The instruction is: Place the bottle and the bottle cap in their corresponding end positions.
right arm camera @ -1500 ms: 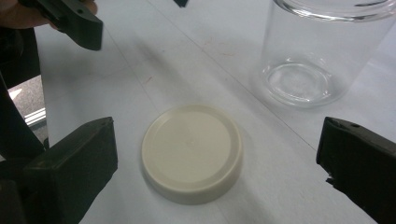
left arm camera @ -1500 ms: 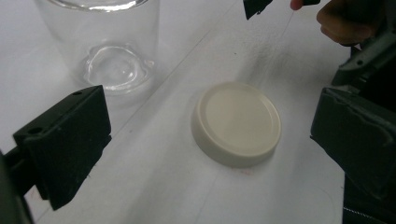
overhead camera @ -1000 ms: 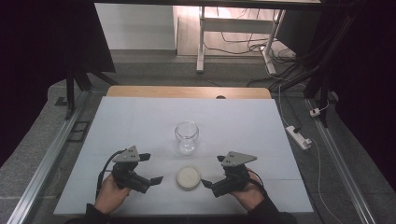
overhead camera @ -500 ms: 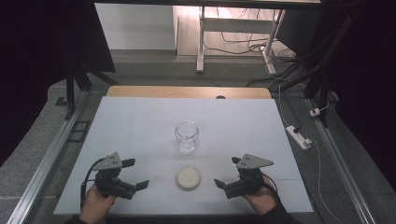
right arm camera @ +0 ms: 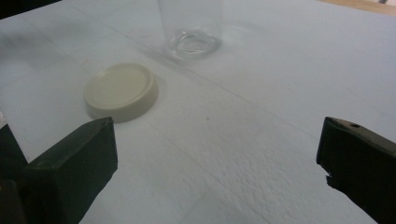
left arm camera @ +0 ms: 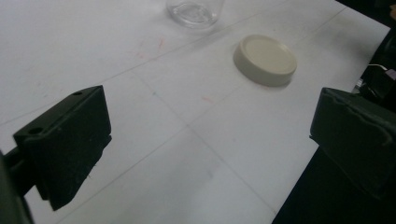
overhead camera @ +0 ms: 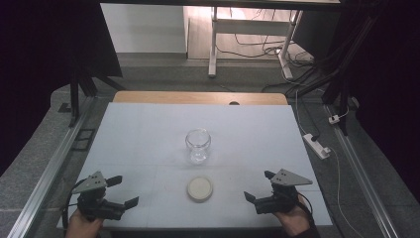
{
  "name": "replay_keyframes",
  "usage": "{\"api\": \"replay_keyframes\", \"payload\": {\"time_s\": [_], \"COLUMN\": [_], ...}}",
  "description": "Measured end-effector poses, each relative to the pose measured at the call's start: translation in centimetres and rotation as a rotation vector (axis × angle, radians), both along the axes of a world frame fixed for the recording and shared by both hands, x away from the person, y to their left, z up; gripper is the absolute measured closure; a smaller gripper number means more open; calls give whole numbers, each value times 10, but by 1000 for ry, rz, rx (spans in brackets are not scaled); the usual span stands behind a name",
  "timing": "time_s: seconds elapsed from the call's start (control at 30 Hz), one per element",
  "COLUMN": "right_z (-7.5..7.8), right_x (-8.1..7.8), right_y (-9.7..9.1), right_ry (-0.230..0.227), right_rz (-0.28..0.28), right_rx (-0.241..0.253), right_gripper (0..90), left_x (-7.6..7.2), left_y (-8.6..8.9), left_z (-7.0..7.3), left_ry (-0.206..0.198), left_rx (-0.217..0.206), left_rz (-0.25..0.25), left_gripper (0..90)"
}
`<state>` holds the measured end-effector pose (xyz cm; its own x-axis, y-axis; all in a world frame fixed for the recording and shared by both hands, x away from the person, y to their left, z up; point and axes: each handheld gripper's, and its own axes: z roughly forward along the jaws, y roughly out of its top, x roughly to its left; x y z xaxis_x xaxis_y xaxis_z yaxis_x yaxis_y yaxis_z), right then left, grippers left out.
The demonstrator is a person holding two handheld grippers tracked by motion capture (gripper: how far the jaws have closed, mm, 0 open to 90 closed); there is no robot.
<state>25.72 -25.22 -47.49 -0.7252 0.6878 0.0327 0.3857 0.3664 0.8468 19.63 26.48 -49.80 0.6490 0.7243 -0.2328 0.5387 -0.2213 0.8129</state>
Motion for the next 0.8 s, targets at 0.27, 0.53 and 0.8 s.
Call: {"api": "replay_keyframes", "payload": {"time_s": [0.27,0.53,0.8], "right_z": [-6,-14,-17], "right_x": [-9,-16,-23], "right_y": [-26,-48,-56], "right_ry": [8,36,49], "right_rz": [-79,-150,-191], "right_rx": [-9,-26,-56], "right_gripper": [0,0,0], "left_x": [-13,-23,-32], "left_y": [15,27,37], "left_z": [-9,-17,-23], "left_ry": [9,39,67], "left_rx": [11,26,73], "left_rz": [55,103,153], "left_gripper": [0,0,0]}}
